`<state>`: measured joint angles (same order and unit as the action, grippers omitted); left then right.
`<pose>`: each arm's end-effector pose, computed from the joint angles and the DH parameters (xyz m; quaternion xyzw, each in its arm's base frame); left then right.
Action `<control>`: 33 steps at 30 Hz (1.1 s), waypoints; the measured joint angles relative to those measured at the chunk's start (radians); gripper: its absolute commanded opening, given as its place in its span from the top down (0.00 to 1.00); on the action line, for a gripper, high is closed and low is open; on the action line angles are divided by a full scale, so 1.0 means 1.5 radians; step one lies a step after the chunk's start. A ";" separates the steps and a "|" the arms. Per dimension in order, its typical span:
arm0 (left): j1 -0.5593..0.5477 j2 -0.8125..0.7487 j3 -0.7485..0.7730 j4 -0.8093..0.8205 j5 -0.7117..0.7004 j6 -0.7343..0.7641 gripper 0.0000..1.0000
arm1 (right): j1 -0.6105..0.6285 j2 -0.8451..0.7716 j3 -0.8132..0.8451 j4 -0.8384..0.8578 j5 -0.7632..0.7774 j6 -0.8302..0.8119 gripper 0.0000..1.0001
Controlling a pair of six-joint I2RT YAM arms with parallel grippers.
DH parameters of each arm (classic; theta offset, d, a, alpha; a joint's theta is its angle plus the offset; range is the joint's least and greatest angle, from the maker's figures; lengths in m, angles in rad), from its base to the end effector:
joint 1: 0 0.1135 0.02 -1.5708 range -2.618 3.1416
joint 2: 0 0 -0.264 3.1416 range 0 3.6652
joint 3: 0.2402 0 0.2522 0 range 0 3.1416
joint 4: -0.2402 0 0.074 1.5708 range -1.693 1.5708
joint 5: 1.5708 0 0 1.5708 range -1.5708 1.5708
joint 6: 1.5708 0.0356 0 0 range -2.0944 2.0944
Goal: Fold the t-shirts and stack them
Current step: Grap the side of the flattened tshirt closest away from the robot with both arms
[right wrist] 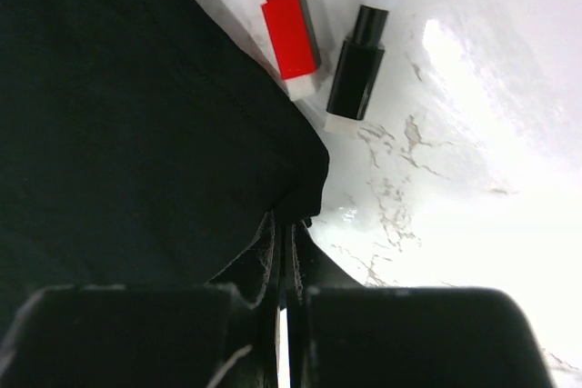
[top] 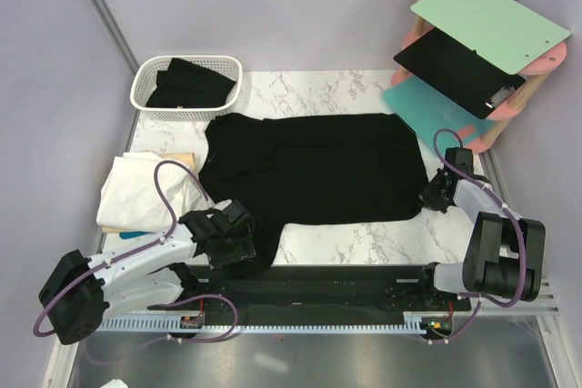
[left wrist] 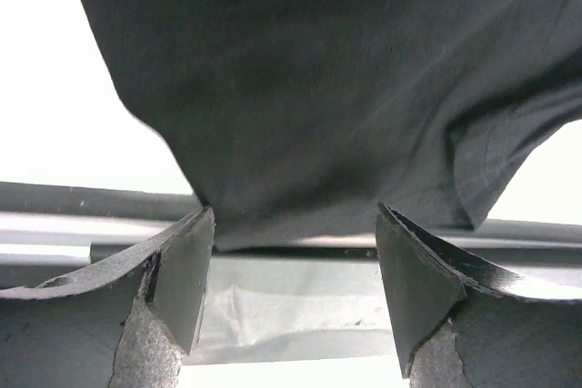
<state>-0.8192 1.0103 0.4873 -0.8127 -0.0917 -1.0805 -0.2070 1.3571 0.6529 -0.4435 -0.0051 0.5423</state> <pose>0.1030 -0.1054 0.1603 -0.1346 0.9829 -0.0688 0.1052 0.2296 -0.0480 0.1587 0.3573 0.9101 0.0375 0.2066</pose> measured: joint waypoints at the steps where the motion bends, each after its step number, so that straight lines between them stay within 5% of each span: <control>1: -0.010 -0.005 0.002 -0.009 -0.005 -0.006 0.23 | 0.000 0.000 -0.001 0.005 -0.004 0.000 1.00; 9: -0.070 -0.018 0.039 -0.057 -0.025 -0.054 0.25 | -0.004 0.011 -0.006 0.048 -0.035 0.003 1.00; 18: -0.145 0.158 0.067 -0.075 -0.048 -0.102 0.28 | -0.010 0.032 -0.006 0.097 -0.077 0.006 1.00; 25: -0.163 0.189 0.069 -0.075 -0.070 -0.134 0.49 | -0.022 0.043 -0.006 0.115 -0.107 0.005 1.00; 30: -0.164 0.189 0.069 -0.075 -0.095 -0.157 0.85 | -0.027 0.045 -0.008 0.121 -0.118 0.005 1.00; 33: -0.164 0.189 0.069 -0.075 -0.116 -0.170 0.98 | -0.027 0.045 -0.012 0.131 -0.124 0.005 1.00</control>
<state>-1.0649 1.2942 0.5911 -0.9253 -0.2653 -1.3361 -0.2470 1.4239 0.6350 -0.2466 -0.1905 0.5491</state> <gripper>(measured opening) 0.158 0.012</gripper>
